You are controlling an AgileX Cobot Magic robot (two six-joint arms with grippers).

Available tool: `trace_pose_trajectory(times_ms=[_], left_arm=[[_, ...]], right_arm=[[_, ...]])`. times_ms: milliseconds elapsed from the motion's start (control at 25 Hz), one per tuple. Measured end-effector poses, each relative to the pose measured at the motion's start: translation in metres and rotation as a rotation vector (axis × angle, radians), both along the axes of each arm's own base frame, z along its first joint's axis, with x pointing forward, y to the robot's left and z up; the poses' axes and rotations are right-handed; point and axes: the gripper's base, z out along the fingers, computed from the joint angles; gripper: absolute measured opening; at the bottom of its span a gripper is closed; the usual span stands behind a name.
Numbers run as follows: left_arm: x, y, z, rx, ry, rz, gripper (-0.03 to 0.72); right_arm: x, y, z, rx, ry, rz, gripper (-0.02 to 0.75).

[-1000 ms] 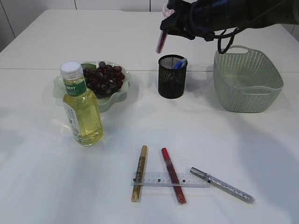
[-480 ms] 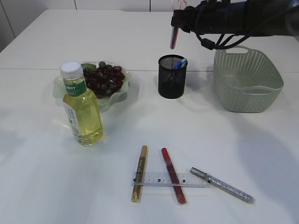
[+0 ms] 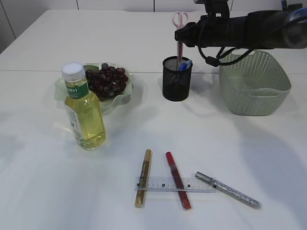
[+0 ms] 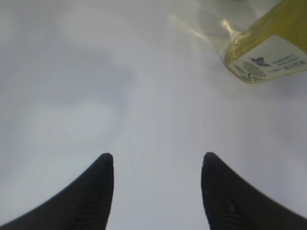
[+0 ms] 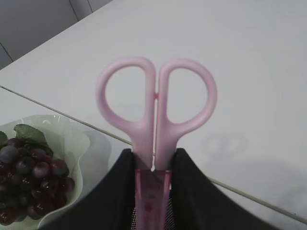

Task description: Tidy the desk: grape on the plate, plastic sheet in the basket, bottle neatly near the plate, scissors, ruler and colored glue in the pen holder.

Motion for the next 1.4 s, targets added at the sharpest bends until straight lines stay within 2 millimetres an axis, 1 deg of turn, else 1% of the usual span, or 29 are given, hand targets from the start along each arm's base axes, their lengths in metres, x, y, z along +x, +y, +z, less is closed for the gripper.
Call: trace_pose_trajectory(times_ms=[120,200,320,600,680,800,840,1000,1080,1200,1280,1400], left_arm=[[0.0,0.0,0.0,0.002,0.0,-0.001,0.426],[0.0,0.0,0.0,0.002,0.0,-0.001,0.426],[0.0,0.0,0.0,0.002,0.0,-0.001,0.426],[0.0,0.0,0.0,0.002,0.0,-0.001,0.426],[0.0,0.0,0.0,0.002,0.002,-0.001,0.426],[0.0,0.0,0.0,0.002,0.004,-0.001,0.426],[-0.001,0.0,0.0,0.002,0.006,-0.001,0.426],[-0.001,0.0,0.0,0.003,0.012,-0.001,0.426],[-0.002,0.0,-0.001,0.003,0.021,-0.002,0.426],[-0.002,0.0,-0.001,0.003,0.028,-0.002,0.426],[-0.002,0.001,-0.001,0.008,0.029,-0.003,0.426],[-0.002,0.002,-0.001,0.026,0.028,-0.007,0.426]], right_arm=[[0.0,0.0,-0.001,-0.01,-0.004,0.004,0.239],[0.0,0.0,-0.001,-0.005,-0.005,0.002,0.308],[0.001,0.0,-0.001,0.017,0.0,-0.008,0.36],[0.001,-0.001,0.002,0.061,0.02,-0.033,0.375],[-0.002,-0.002,0.013,0.068,0.028,-0.046,0.376],[-0.013,-0.004,0.041,0.082,0.063,-0.058,0.376],[-0.018,-0.005,0.051,0.057,0.069,-0.046,0.376],[-0.047,-0.007,0.085,-0.011,0.208,-0.006,0.376],[-0.063,-0.011,0.096,-0.051,0.308,-0.007,0.376],[-0.085,-0.012,0.113,-0.111,0.402,-0.03,0.376],[-0.099,-0.006,0.127,-0.123,0.414,-0.033,0.376],[-0.122,0.014,0.142,-0.202,0.411,0.007,0.376]])
